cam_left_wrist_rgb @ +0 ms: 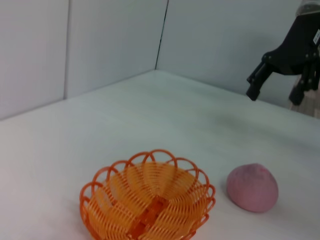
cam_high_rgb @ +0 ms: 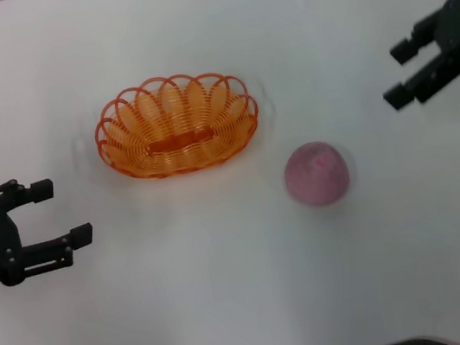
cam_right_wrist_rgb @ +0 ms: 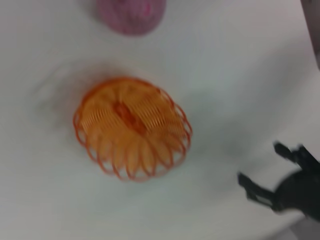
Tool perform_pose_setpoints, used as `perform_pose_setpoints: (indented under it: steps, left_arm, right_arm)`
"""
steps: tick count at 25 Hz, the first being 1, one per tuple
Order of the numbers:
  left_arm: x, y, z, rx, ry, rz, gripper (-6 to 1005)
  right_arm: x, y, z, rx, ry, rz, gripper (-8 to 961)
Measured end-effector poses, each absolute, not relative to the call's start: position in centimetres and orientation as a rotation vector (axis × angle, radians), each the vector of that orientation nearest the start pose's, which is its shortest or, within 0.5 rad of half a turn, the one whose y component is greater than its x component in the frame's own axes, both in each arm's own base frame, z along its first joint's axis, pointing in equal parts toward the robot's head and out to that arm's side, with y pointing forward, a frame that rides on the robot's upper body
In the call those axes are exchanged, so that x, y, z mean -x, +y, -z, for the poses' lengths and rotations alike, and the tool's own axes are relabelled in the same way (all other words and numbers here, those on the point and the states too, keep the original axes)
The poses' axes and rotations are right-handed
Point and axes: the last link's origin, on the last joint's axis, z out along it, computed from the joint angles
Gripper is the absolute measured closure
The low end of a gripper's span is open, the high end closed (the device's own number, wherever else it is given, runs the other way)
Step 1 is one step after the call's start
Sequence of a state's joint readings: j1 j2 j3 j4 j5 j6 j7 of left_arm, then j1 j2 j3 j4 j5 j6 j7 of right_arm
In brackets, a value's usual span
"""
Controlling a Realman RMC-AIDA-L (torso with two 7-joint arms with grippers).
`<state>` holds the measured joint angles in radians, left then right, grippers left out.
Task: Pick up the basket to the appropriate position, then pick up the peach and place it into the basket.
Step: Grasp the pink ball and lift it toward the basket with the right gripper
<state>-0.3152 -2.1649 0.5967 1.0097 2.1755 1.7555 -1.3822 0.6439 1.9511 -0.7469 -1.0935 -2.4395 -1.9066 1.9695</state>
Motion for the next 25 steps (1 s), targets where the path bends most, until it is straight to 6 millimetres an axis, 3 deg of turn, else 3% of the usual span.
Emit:
perform_pose_setpoints:
  steps: [9,19,25]
  left_arm:
    - [29.9,26.5,-2.2,2.781,-0.627,0.467,119]
    - [30.1,26.9,-1.9,2.764,-0.638,0.449,120]
    - [30.4,26.9,-1.7,2.749,-0.660,0.447,119]
  right_arm:
    - [-24.7,34.7,-4.9,2.832,0.892,0.366,12]
    - [-23.3,34.6,-1.3,2.937,0.858,0.301,12]
    - [-23.4,34.7,0.4,2.985,0.829,0.324,126]
